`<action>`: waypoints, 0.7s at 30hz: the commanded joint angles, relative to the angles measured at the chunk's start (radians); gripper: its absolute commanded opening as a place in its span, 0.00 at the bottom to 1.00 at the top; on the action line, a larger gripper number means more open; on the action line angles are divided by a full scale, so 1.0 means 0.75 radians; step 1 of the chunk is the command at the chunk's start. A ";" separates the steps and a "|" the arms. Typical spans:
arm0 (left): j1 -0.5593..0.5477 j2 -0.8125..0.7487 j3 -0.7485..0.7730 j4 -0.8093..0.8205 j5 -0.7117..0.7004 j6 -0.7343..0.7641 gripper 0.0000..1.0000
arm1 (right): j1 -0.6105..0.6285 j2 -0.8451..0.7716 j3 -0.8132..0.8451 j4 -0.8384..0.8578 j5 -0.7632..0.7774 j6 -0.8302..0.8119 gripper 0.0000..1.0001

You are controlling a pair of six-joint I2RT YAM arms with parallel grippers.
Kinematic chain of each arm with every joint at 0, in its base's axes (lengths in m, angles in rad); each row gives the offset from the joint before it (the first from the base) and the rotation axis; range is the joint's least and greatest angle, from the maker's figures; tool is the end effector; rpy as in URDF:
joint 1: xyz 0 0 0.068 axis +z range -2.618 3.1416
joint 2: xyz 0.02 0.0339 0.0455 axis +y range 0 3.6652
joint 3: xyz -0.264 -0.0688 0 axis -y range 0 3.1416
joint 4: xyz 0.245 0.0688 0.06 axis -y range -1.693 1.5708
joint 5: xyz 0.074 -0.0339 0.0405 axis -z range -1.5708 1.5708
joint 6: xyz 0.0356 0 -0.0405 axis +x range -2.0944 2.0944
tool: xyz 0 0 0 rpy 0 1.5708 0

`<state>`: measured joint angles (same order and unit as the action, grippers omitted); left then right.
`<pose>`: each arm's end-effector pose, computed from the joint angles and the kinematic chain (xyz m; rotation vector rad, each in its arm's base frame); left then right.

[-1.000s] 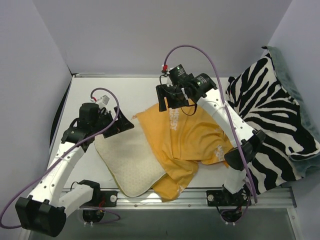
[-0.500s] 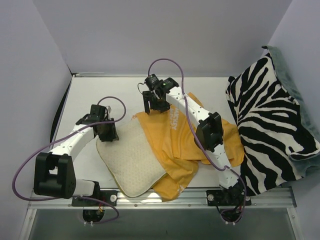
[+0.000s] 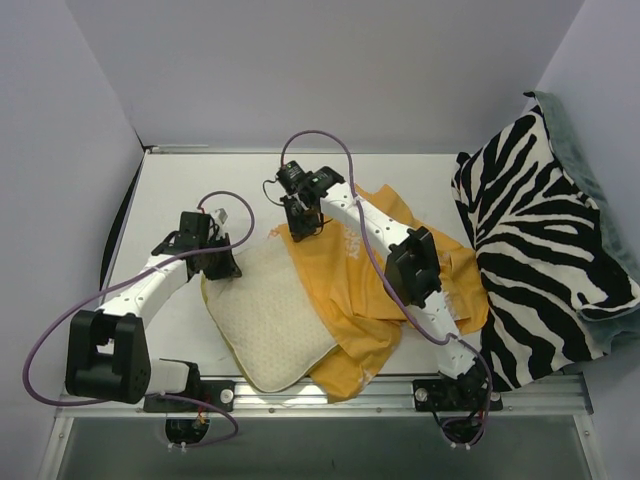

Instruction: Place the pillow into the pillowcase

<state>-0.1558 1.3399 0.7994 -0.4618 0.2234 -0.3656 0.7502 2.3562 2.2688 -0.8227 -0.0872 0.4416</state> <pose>0.2547 -0.0480 0.2043 -0.1881 2.6030 -0.4791 0.3806 0.3589 0.2521 -0.4346 2.5430 0.5896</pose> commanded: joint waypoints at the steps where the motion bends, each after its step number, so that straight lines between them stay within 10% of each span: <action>1: -0.017 -0.042 -0.015 0.106 0.140 -0.061 0.00 | 0.037 -0.137 -0.073 -0.020 0.026 0.000 0.26; 5: -0.029 -0.058 -0.023 0.104 0.132 -0.063 0.00 | 0.025 -0.172 -0.074 -0.024 0.208 -0.008 0.65; 15: -0.032 -0.087 -0.035 0.080 0.113 -0.055 0.00 | -0.049 -0.066 -0.096 -0.073 0.348 -0.053 0.64; 18: -0.032 -0.087 -0.029 0.080 0.111 -0.057 0.00 | -0.049 0.010 -0.064 -0.075 0.251 -0.077 0.49; 21: -0.034 -0.089 -0.023 0.078 0.111 -0.061 0.00 | -0.041 0.008 -0.033 -0.071 0.178 -0.073 0.04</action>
<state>-0.1650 1.2968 0.7784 -0.4244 0.2649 -0.4004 0.6994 2.3470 2.2108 -0.8333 0.1001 0.3950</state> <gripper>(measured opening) 0.014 0.099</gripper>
